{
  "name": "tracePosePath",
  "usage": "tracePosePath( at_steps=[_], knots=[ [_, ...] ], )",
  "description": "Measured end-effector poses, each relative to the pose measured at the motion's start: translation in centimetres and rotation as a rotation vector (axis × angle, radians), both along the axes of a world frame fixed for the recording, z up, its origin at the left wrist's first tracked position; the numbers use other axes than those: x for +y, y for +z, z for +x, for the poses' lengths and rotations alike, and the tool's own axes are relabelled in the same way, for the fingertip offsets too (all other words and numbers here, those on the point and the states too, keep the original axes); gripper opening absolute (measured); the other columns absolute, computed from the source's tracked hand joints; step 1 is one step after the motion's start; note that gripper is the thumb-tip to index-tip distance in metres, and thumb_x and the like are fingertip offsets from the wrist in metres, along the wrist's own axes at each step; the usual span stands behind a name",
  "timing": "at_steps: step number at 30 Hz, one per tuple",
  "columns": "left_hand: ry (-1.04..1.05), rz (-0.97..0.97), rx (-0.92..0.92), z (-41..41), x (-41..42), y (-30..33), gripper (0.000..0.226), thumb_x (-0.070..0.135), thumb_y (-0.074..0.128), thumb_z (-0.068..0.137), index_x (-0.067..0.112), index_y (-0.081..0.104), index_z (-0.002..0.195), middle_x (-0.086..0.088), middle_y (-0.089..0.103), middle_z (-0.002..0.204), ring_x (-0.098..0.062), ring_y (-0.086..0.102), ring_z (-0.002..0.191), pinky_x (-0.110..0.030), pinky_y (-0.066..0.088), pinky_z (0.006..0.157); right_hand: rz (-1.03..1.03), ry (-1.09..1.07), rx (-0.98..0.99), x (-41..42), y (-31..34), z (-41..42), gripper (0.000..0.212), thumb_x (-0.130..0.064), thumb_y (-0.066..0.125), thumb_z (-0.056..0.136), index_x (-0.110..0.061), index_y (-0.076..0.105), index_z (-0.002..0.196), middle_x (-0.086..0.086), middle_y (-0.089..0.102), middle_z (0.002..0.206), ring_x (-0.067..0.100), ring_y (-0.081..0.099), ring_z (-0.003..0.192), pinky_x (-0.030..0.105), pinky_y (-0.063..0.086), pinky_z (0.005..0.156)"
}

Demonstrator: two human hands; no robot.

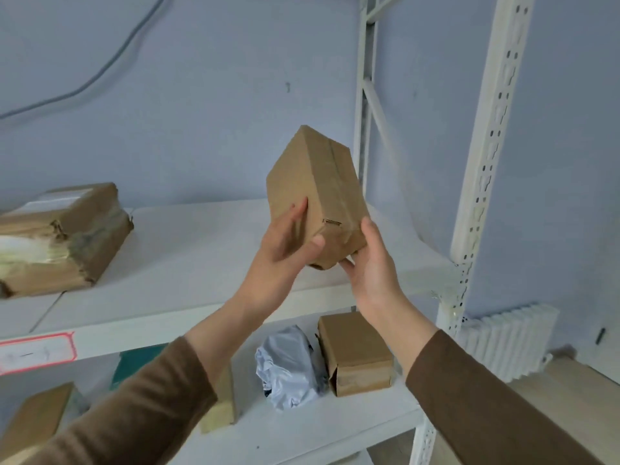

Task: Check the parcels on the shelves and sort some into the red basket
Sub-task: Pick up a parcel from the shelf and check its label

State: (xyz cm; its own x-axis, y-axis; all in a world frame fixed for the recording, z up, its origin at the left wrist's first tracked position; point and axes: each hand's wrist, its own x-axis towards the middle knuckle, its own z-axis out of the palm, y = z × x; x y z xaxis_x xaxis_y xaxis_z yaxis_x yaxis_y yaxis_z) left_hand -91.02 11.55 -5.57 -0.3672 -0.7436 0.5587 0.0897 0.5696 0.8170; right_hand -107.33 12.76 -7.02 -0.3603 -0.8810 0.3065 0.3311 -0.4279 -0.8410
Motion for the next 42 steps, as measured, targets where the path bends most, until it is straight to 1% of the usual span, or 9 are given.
tracePosePath(
  at_steps=[4, 6, 9, 18, 29, 32, 35, 37, 42],
  knots=[
    [0.194, -0.331, -0.242, 3.3, 2.1, -2.1, 0.061, 0.058, 0.061, 0.093, 0.051, 0.046, 0.152, 0.025, 0.032, 0.165, 0.002, 0.013, 0.157, -0.046, 0.013, 0.131, 0.051, 0.12, -0.236, 2.5, -1.6, 1.9, 0.054, -0.05, 0.033, 0.108, -0.019, 0.058, 0.144, 0.009, 0.07, 0.134, 0.028, 0.061, 0.131, 0.048, 0.045, 0.113],
    [0.201, -0.371, -0.248, 3.7, 3.0, -2.7, 0.06, 0.059, 0.061, 0.093, 0.048, 0.049, 0.15, 0.026, 0.035, 0.164, 0.0, 0.013, 0.157, -0.039, 0.013, 0.131, 0.093, 0.154, -0.278, 3.3, -2.3, 2.2, 0.056, -0.053, 0.033, 0.107, -0.019, 0.059, 0.143, 0.011, 0.069, 0.135, 0.029, 0.06, 0.132, 0.049, 0.045, 0.114],
    [0.16, -0.3, -0.175, 3.3, 4.6, -2.8, 0.055, 0.05, 0.065, 0.096, 0.042, 0.053, 0.149, 0.027, 0.038, 0.161, 0.003, 0.016, 0.155, -0.009, 0.016, 0.121, 0.133, 0.167, -0.255, 4.3, -2.6, 2.0, 0.059, -0.058, 0.033, 0.105, -0.021, 0.061, 0.141, 0.01, 0.07, 0.134, 0.028, 0.061, 0.132, 0.05, 0.044, 0.114],
    [-0.02, 0.168, 0.147, -1.7, 7.6, -0.3, 0.052, 0.053, 0.05, 0.102, 0.039, 0.05, 0.152, 0.02, 0.056, 0.151, 0.003, 0.05, 0.14, -0.038, 0.033, 0.124, 0.135, -0.034, 0.134, 9.4, 2.6, -0.8, 0.056, -0.074, 0.053, 0.091, -0.033, 0.06, 0.129, -0.006, 0.073, 0.12, 0.014, 0.067, 0.114, 0.038, 0.052, 0.098],
    [-0.034, 0.24, 0.291, -4.5, 11.6, -3.6, 0.053, 0.048, 0.04, 0.107, 0.012, 0.053, 0.144, -0.011, 0.064, 0.143, -0.026, 0.06, 0.133, -0.051, 0.041, 0.118, -0.354, -0.391, 0.827, 13.8, -4.4, -4.4, 0.065, -0.032, 0.074, 0.091, -0.028, 0.041, 0.147, -0.012, 0.046, 0.142, 0.018, 0.047, 0.135, 0.035, 0.05, 0.104],
    [0.048, 0.18, 0.271, -4.3, 12.3, -4.7, 0.036, 0.045, 0.05, 0.102, 0.019, 0.057, 0.126, -0.001, 0.07, 0.114, -0.016, 0.063, 0.102, -0.042, 0.047, 0.097, -0.451, -0.479, 0.945, 13.6, -6.4, -4.8, 0.071, -0.022, 0.074, 0.09, -0.019, 0.037, 0.15, 0.0, 0.042, 0.153, 0.018, 0.043, 0.141, 0.03, 0.048, 0.108],
    [0.117, 0.075, 0.204, -4.1, 12.8, -6.2, 0.026, 0.038, 0.055, 0.105, 0.019, 0.053, 0.123, 0.008, 0.068, 0.11, -0.006, 0.063, 0.105, -0.026, 0.05, 0.095, -0.508, -0.486, 0.993, 13.0, -8.5, -5.2, 0.069, -0.014, 0.069, 0.092, -0.02, 0.032, 0.149, 0.001, 0.034, 0.16, 0.016, 0.04, 0.148, 0.032, 0.048, 0.112],
    [0.119, 0.025, 0.132, -3.9, 12.9, -6.9, 0.031, 0.034, 0.061, 0.103, 0.026, 0.05, 0.132, 0.016, 0.067, 0.121, -0.001, 0.064, 0.115, -0.02, 0.054, 0.094, -0.515, -0.475, 0.976, 12.3, -9.5, -5.4, 0.07, -0.004, 0.07, 0.092, -0.021, 0.032, 0.148, 0.001, 0.033, 0.161, 0.021, 0.042, 0.147, 0.041, 0.05, 0.109],
    [0.138, -0.003, 0.078, -3.6, 12.0, -8.6, 0.07, 0.043, 0.081, 0.077, 0.03, 0.046, 0.136, 0.011, 0.064, 0.13, -0.014, 0.062, 0.124, -0.044, 0.052, 0.107, -0.488, -0.49, 0.951, 11.3, -10.5, -4.5, 0.074, -0.003, 0.072, 0.091, -0.023, 0.031, 0.15, -0.001, 0.033, 0.162, 0.021, 0.042, 0.146, 0.044, 0.05, 0.107]
  ],
)
